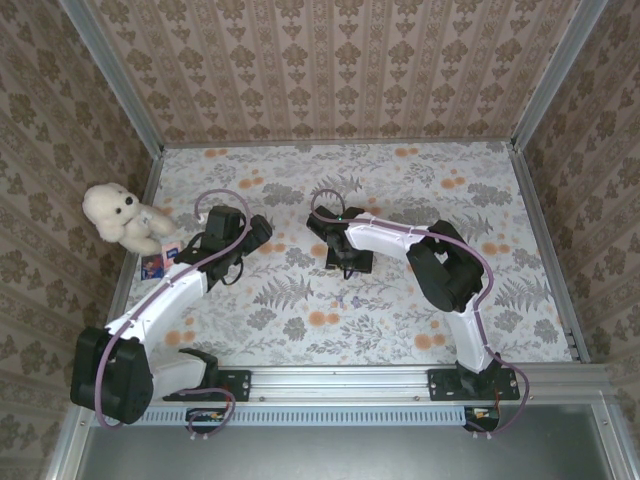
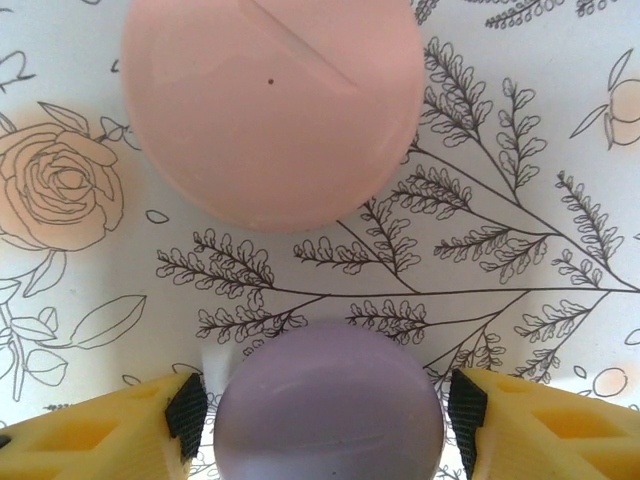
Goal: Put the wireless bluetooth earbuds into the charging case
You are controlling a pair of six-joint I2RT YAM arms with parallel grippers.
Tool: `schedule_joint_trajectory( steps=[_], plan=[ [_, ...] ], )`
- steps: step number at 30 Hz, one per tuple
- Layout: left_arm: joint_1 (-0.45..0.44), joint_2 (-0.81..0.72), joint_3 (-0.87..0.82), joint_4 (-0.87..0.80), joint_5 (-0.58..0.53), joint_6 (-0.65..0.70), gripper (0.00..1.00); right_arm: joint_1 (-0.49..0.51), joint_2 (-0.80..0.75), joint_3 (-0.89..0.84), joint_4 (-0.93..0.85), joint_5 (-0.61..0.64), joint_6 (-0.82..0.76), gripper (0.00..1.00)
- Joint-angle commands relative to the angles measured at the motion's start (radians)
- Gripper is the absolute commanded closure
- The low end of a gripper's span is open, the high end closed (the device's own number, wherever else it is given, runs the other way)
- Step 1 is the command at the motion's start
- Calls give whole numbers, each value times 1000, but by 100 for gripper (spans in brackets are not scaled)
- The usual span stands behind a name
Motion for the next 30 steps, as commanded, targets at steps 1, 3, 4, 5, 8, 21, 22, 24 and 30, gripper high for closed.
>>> schedule_joint_trajectory(
  steps=[1, 3, 4, 5, 8, 21, 22, 24, 30],
  plan=[
    [7, -22, -3, -13, 9, -1, 0, -6, 1, -37, -2, -22, 7, 32],
    [7, -21, -2, -14, 10, -2, 0, -6, -5, -49, 8, -25, 7, 33],
    [7, -21, -2, -15, 10, -1, 0, -5, -6, -55, 13, -27, 6, 33],
    [8, -22, -2, -15, 9, -3, 0, -5, -8, -59, 16, -28, 4, 34],
    [8, -22, -2, -15, 9, -4, 0, -6, -10, -68, 22, -31, -3, 35],
    [7, -24, 7, -27, 15, 5, 0, -17, -8, -93, 64, -1, -123, 32],
    [7, -24, 9, -29, 17, 5, 0, -19, -8, -98, 66, -1, -130, 33],
    [7, -24, 8, -29, 17, 3, 0, -20, -9, -100, 70, -5, -141, 33],
    [8, -22, 4, -27, 19, -2, 0, -22, -6, -114, 91, -29, -143, 35]
  ],
)
